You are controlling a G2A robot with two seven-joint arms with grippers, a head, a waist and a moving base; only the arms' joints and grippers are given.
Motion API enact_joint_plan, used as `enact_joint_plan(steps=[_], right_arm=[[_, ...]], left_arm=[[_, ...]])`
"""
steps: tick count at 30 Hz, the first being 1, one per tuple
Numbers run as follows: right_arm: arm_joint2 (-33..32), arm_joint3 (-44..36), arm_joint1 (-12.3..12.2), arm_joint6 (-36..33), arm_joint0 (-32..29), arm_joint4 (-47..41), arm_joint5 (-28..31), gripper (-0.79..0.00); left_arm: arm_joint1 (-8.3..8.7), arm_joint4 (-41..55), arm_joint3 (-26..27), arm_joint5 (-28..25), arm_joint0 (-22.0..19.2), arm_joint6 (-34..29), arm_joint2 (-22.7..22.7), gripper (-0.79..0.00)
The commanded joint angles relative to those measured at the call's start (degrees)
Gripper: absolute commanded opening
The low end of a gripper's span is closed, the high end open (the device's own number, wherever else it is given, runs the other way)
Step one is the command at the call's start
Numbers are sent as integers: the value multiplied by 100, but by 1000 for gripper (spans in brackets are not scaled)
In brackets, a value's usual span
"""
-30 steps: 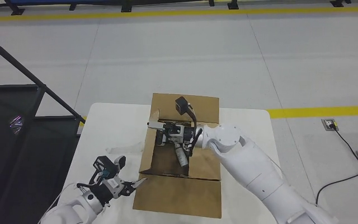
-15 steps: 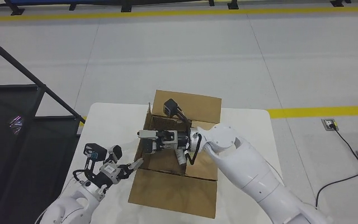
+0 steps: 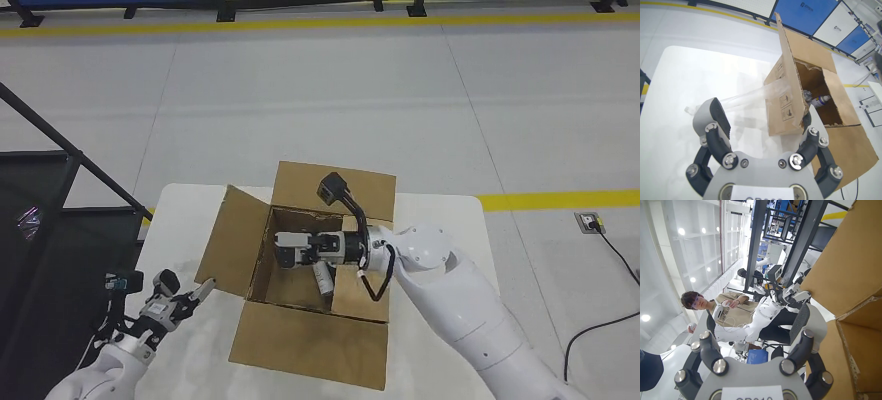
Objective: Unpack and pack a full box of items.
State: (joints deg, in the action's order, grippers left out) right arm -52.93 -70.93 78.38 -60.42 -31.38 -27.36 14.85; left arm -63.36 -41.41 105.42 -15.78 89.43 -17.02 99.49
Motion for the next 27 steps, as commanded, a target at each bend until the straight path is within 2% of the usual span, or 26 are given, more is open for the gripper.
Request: enact_joint_plan(steps=[1,9,12,16,20,27], right_arm=[[-298,-279,-107,-40,-249,159,19,0],[-1380,-1343,-444,-128,-1270,454,10,0],[-1750,-1648,-535,-104,-1620,446,48,0],[-2140,-1948,-620,273,-2023,653,-17,0],[-2140,-1948,-620,273,-2023,653,-17,0],[-2181,-1932,-632,347,-2119,605,19,0]], left_arm=[[5,49,-265,44,-92,-70,29,0],[27,35,-1169,83,-573,-351,-46,0],[40,-59,-1362,0,-715,-464,-115,0],[60,-319,-1430,-108,-794,-501,-165,0],[85,-318,-1144,-270,-671,-326,35,0],[141,-415,231,-485,-67,-114,763,0]])
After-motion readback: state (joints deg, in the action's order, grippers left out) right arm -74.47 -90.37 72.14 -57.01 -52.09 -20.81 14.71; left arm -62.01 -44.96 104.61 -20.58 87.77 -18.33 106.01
